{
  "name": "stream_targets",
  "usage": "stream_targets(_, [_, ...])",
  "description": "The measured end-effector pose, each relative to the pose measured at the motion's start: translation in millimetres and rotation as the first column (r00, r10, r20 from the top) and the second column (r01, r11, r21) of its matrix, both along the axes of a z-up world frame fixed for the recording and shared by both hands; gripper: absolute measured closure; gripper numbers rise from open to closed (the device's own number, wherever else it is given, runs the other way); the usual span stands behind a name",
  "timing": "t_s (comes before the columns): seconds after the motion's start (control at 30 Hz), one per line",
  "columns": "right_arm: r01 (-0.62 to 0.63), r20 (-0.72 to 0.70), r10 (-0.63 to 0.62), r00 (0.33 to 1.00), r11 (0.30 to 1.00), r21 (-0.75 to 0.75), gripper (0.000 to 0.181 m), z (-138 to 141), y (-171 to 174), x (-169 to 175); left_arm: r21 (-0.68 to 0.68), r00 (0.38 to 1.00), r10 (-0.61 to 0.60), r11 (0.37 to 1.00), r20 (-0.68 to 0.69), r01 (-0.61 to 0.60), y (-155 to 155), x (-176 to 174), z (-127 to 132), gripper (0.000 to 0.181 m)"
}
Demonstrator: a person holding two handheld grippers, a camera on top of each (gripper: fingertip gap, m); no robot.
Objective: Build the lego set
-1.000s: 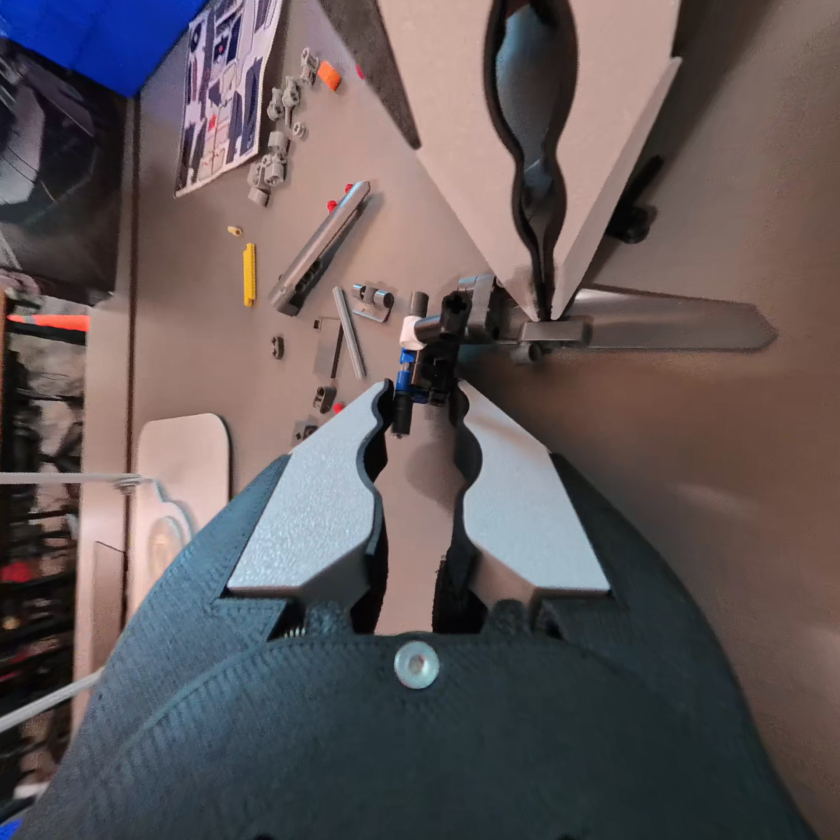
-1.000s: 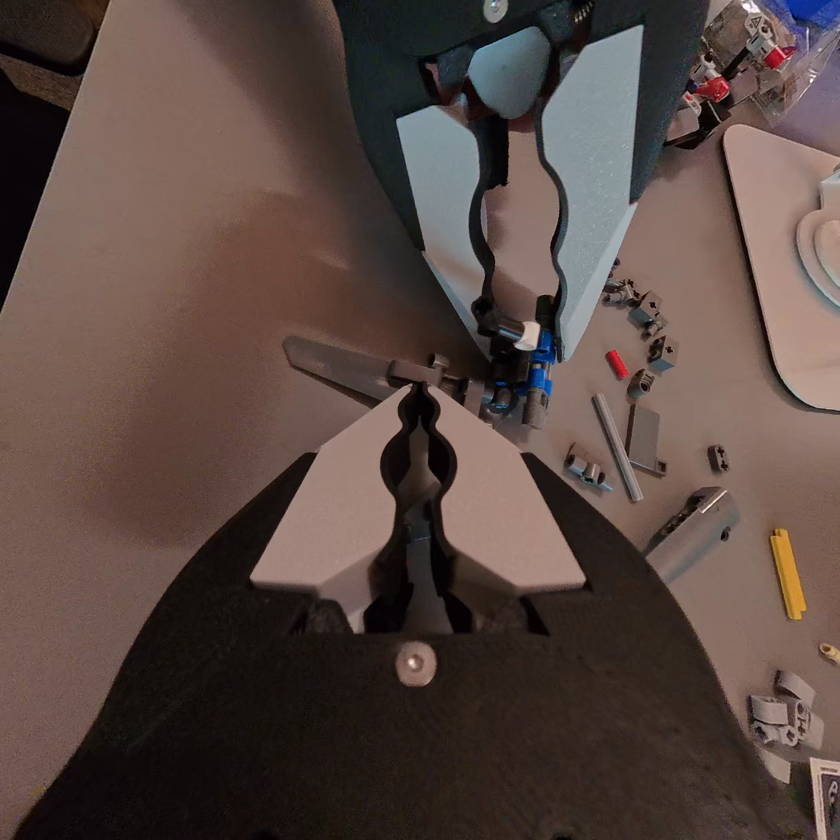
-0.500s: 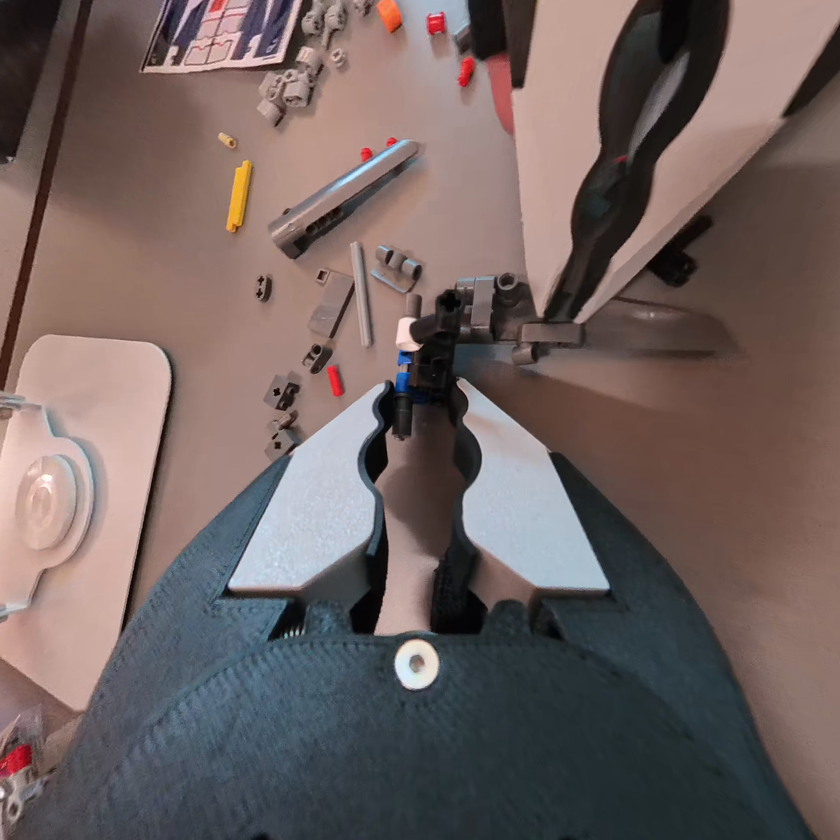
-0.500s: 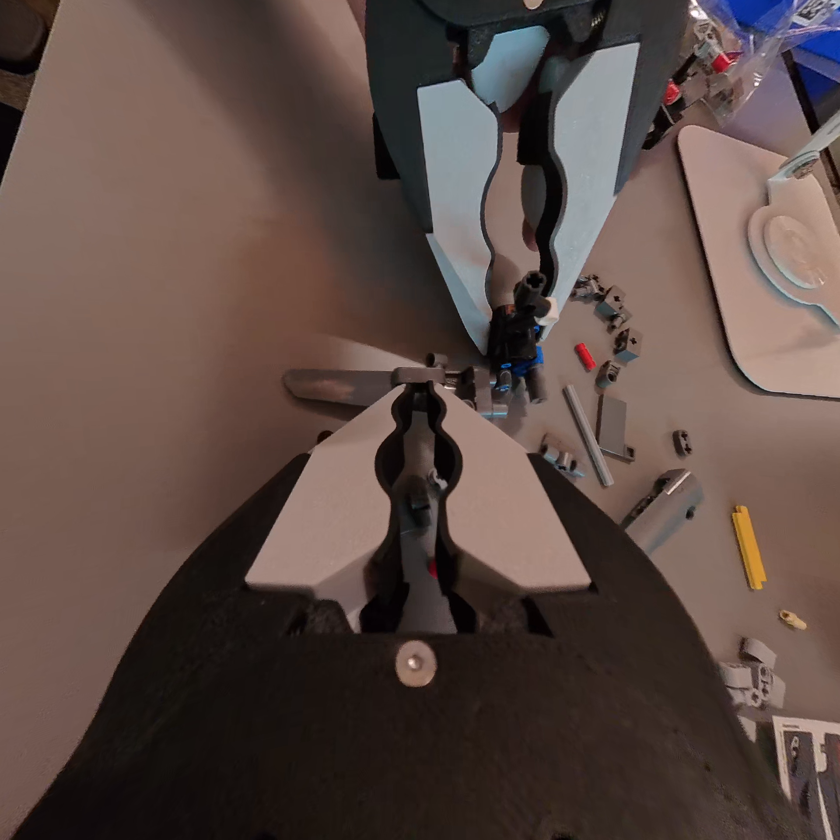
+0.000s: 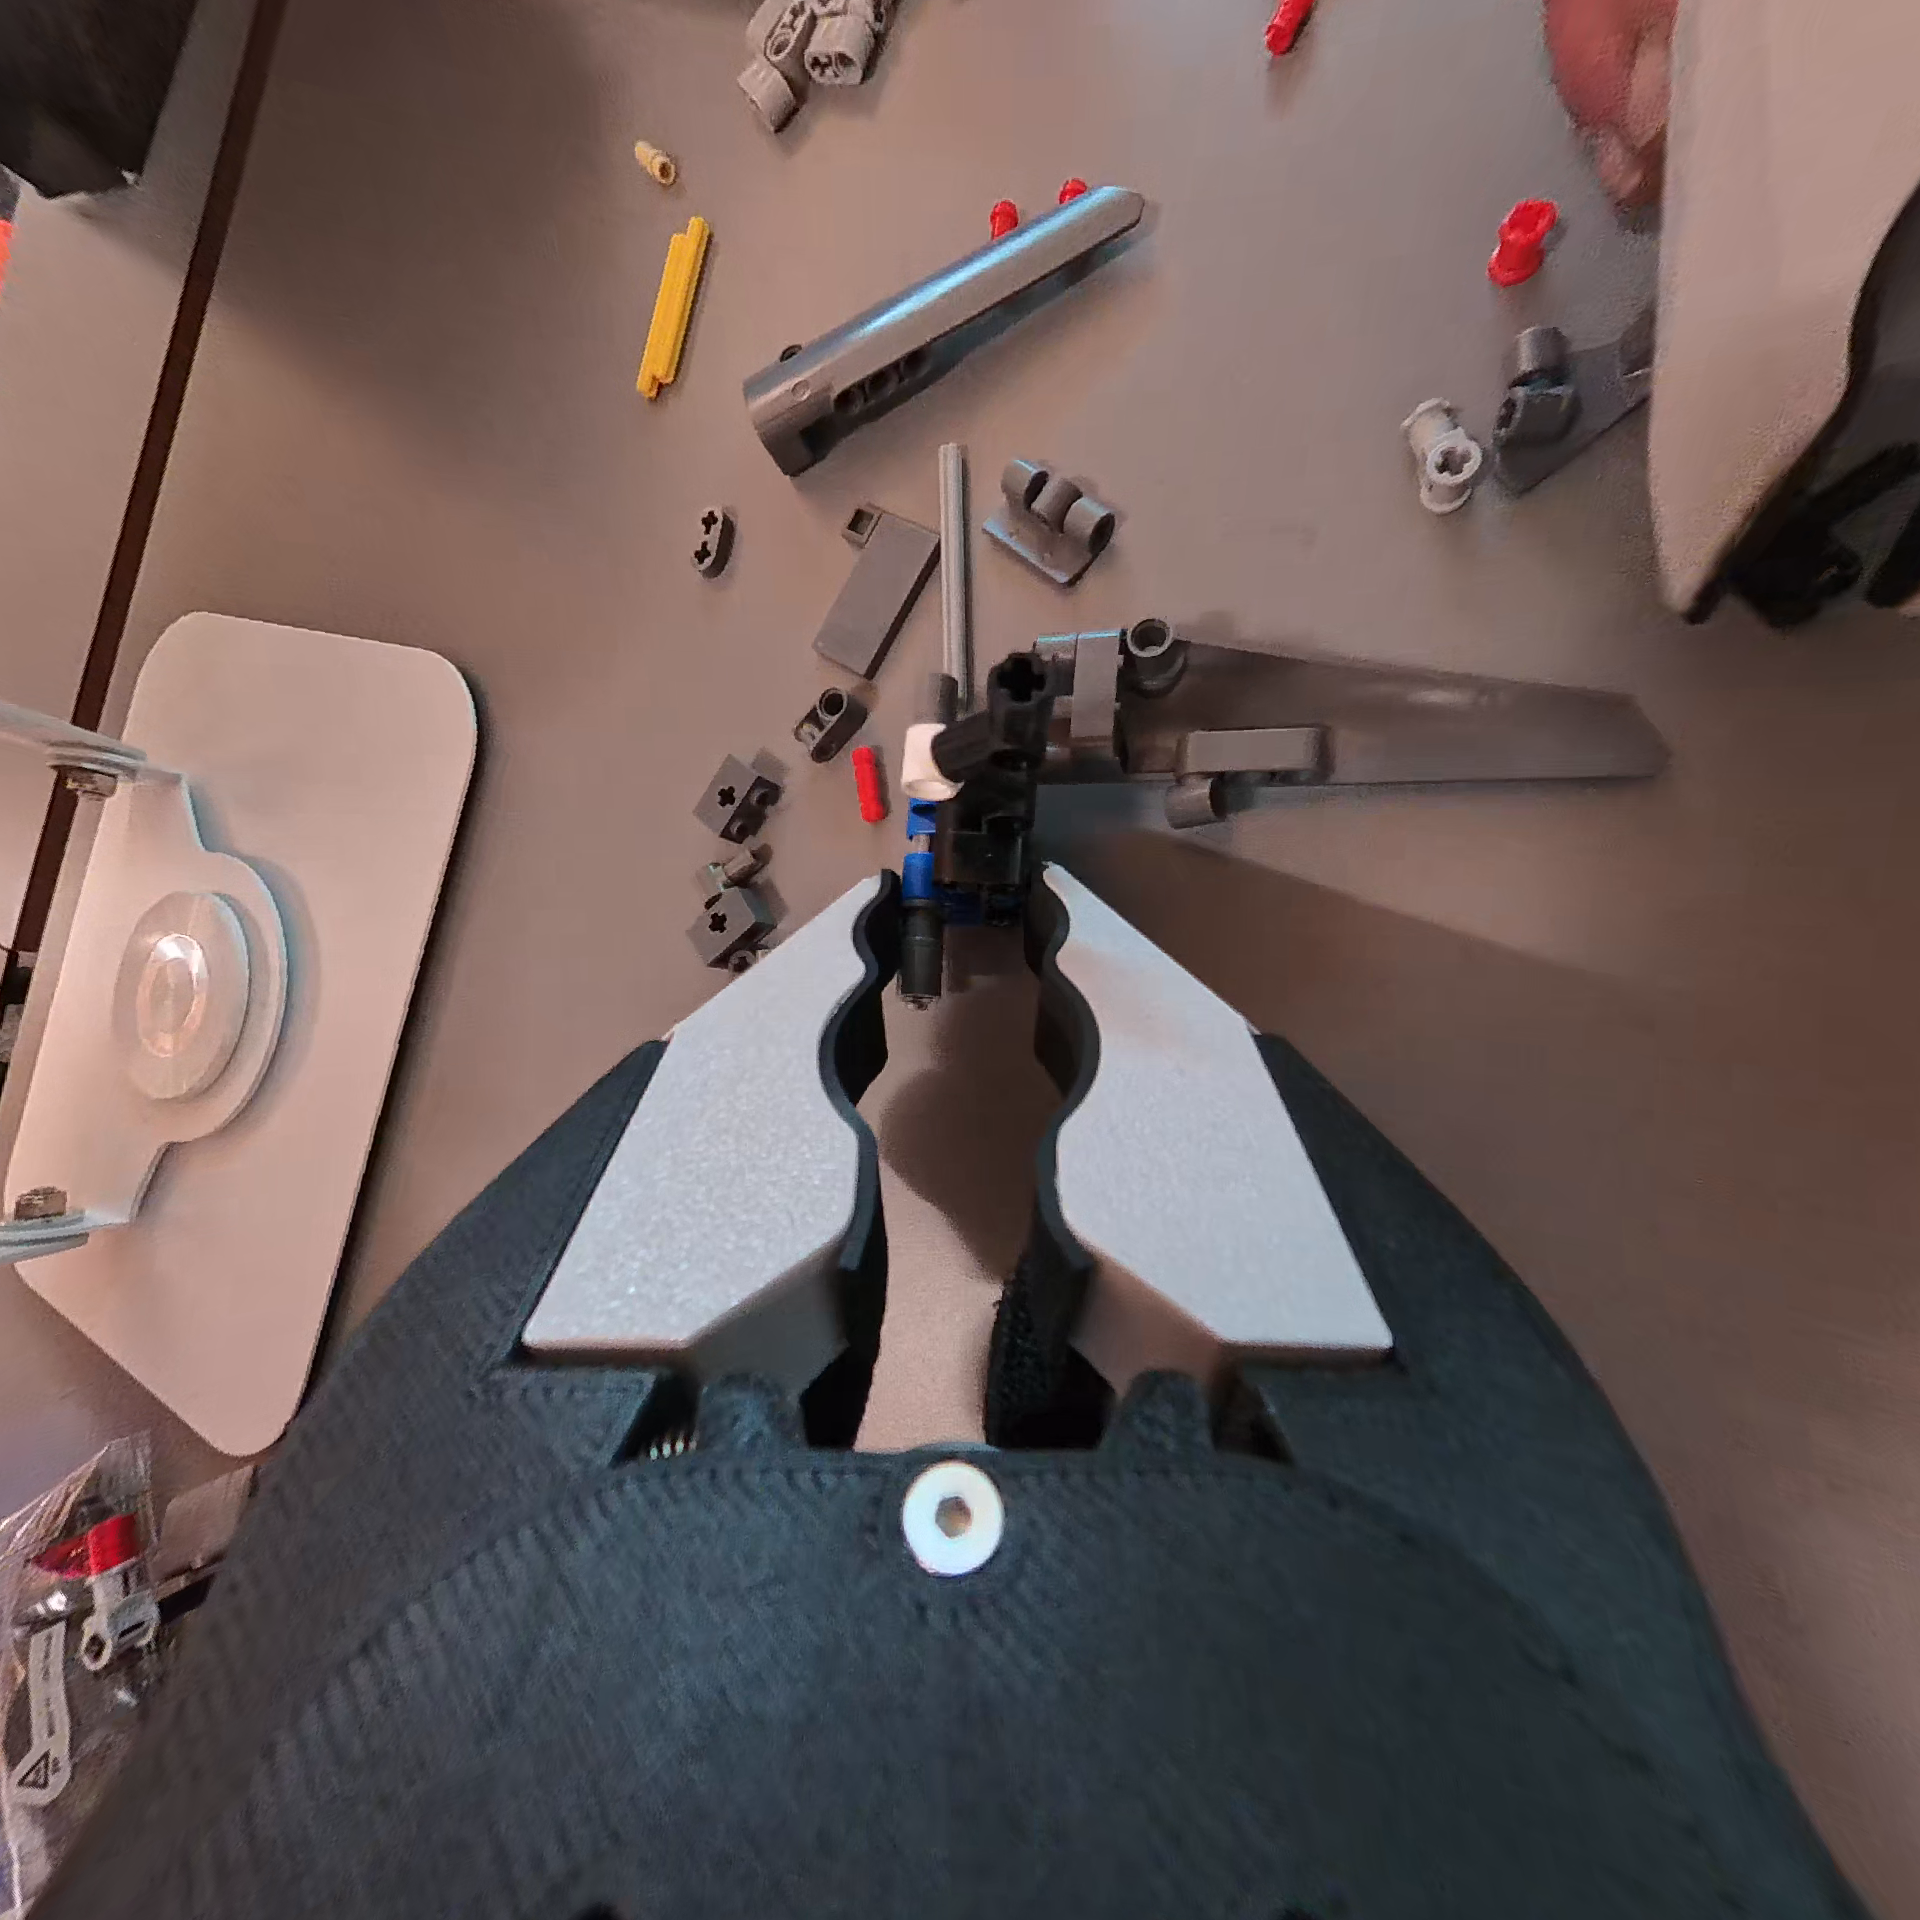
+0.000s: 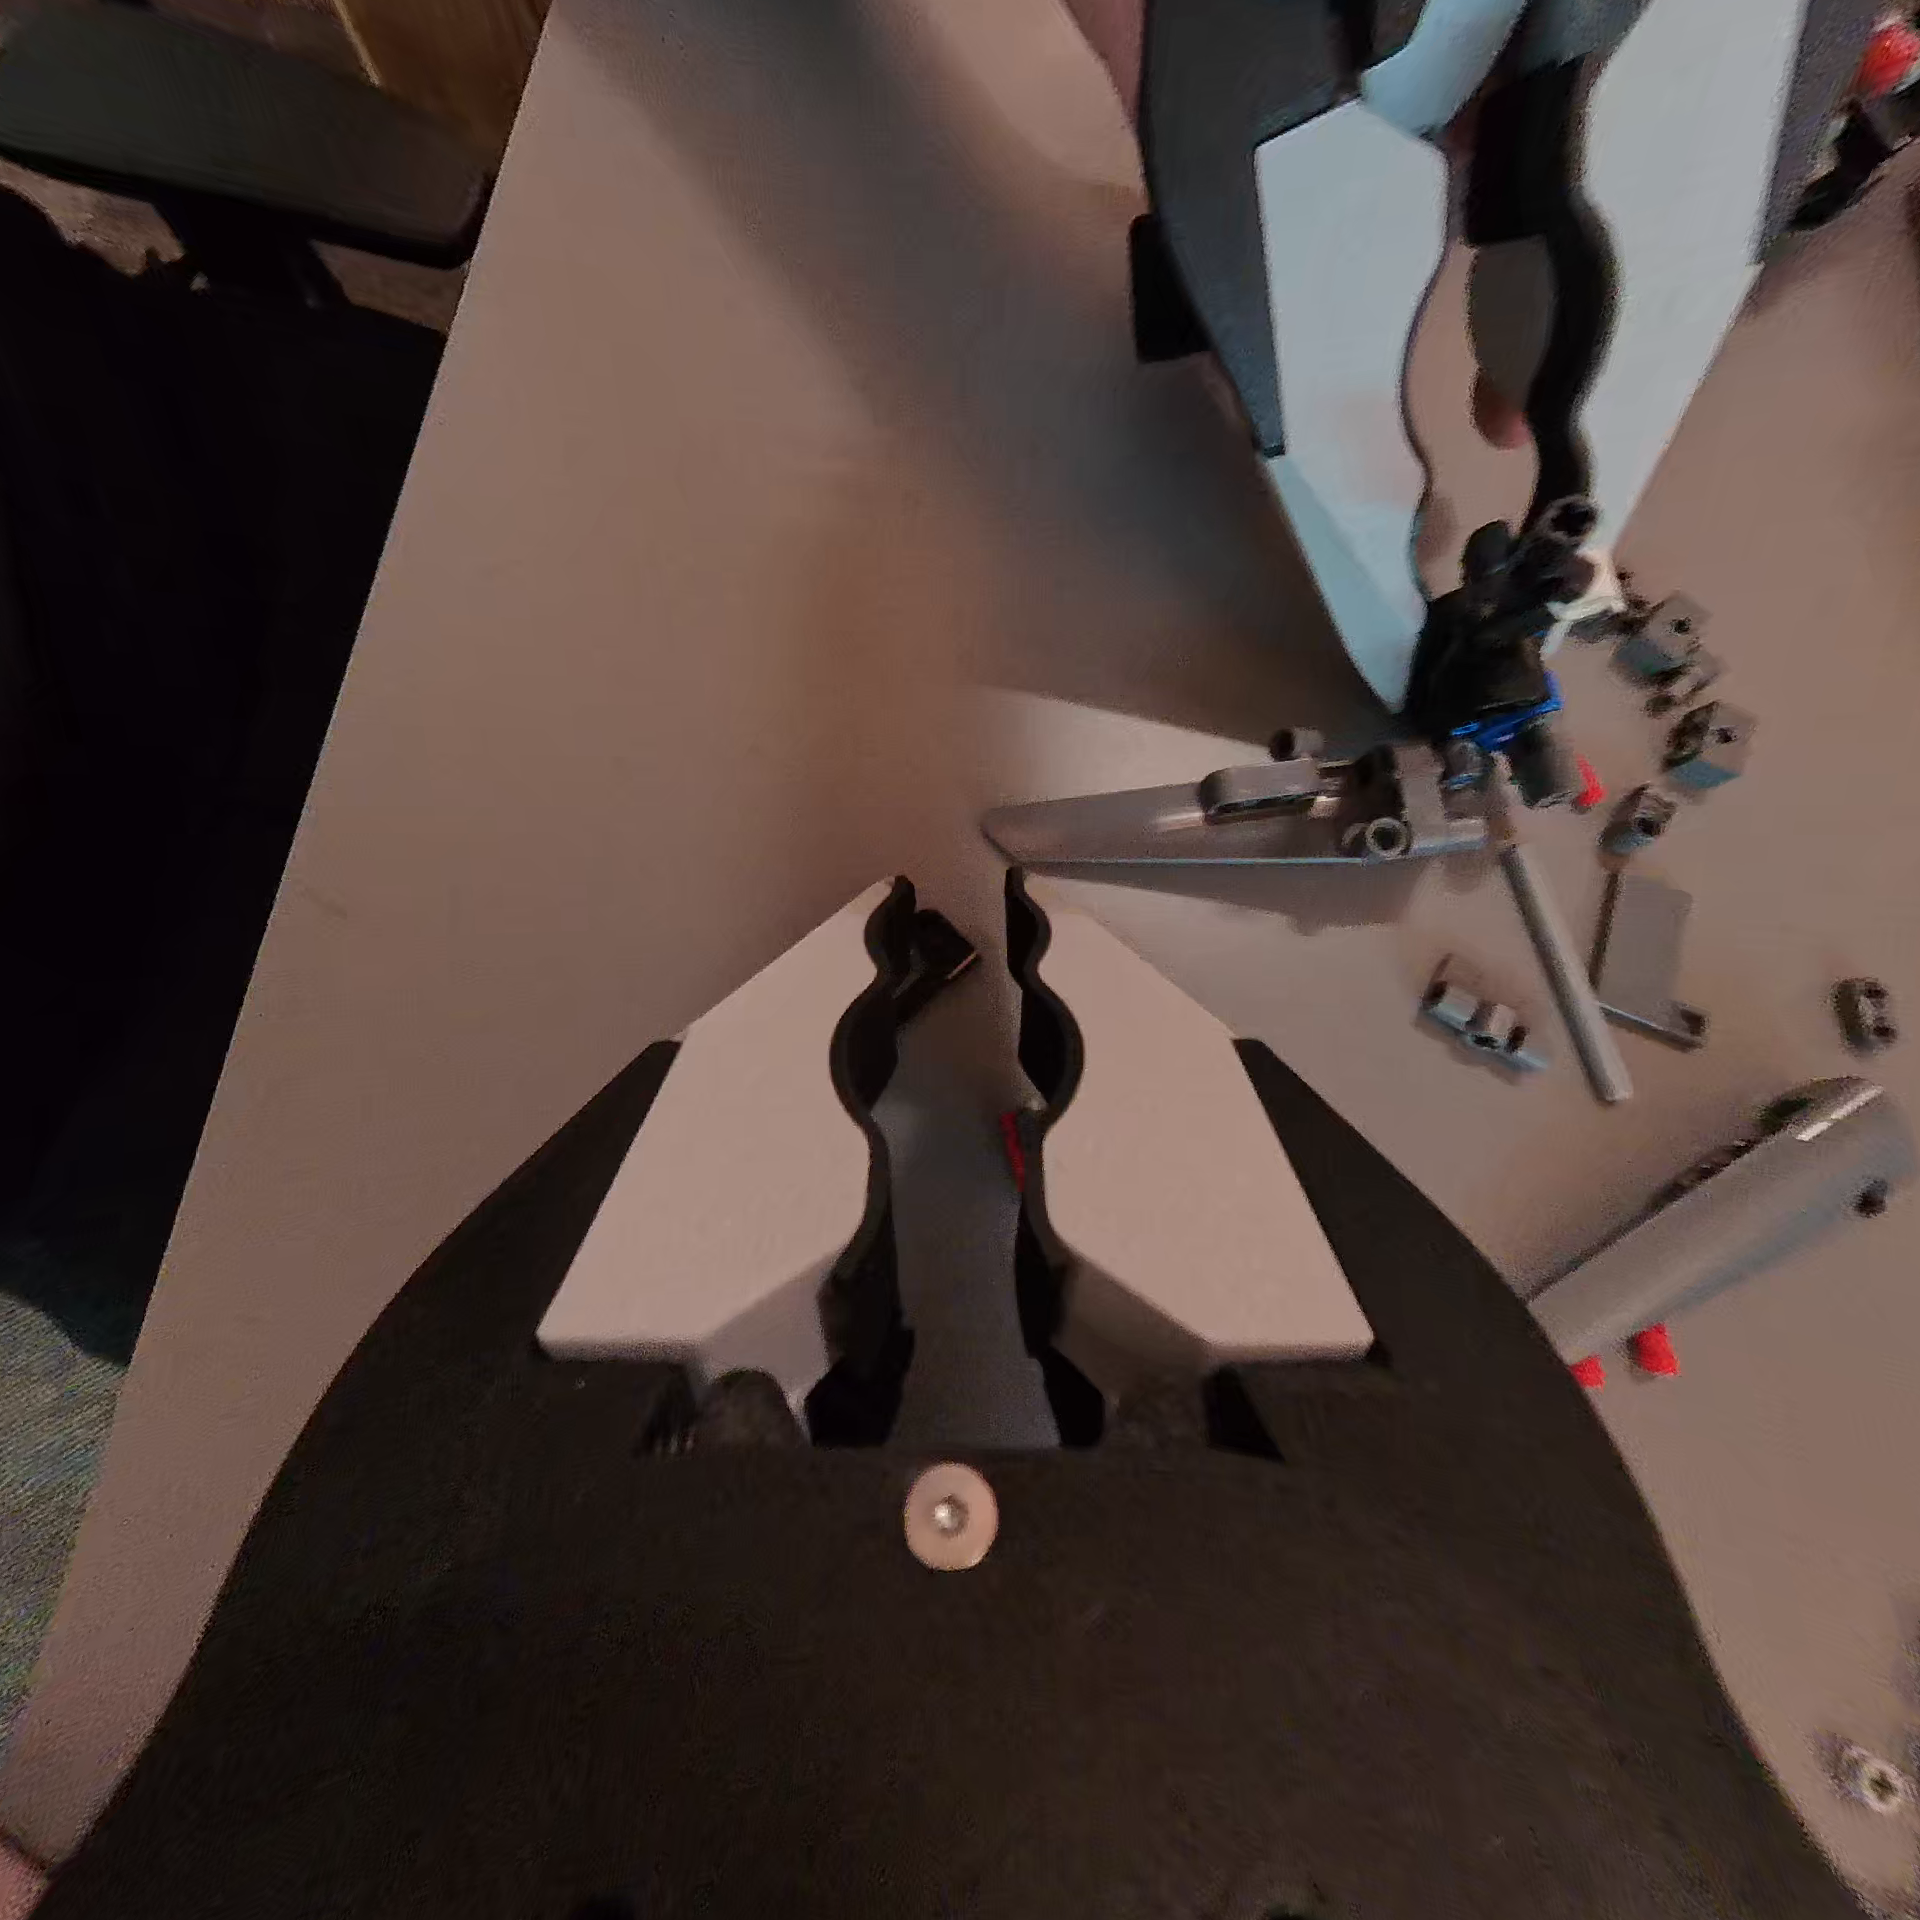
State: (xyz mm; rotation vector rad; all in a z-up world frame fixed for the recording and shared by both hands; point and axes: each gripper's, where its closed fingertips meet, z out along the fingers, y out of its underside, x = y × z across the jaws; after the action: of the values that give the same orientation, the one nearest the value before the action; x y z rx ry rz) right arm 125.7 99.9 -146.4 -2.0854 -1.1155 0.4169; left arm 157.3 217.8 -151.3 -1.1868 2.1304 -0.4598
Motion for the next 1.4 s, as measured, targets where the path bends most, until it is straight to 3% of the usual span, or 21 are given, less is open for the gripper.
stream_targets(0.47, [0.002,0.01,-0.002,1.0,0.999,-0.039,0.176,-6.8,-1.8,2.0,-0.001,1.0,-0.01,1.0,0.022,0.01,-2.1,1.8,2.1,0.16])
stream_targets(0.7, [0.008,-0.061,-0.007,0.998,1.0,0.025,0.176,9.4,3.9,-0.4,0.005,0.998,-0.023,1.0,0.065,0.023,0.3,-0.3,15.1,0.156])
stream_targets(0.87, [0.097,-0.148,-0.075,0.986,0.984,0.149,0.176,35.2,21.6,7.8,0.057,0.994,-0.037,0.998,0.102,0.032,2.7,-4.0,29.2,0.154])
stream_targets(1.03, [0.174,-0.233,-0.114,0.966,0.95,0.257,0.177,60.4,32.5,14.8,0.035,0.981,-0.124,0.992,0.152,0.12,-18.4,-11.6,52.6,0.164])
stream_targets(1.23, [0.192,-0.245,-0.117,0.963,0.932,0.308,0.177,66.1,37.7,12.9,0.065,0.946,-0.24,0.971,0.216,0.232,-40.8,-13.6,62.5,0.164])
stream_targets(1.4, [0.2,-0.294,-0.104,0.95,0.927,0.318,0.177,73.4,37.9,10.8,0.165,0.891,-0.36,0.931,0.278,0.325,-64.4,-15.9,71.5,0.162])
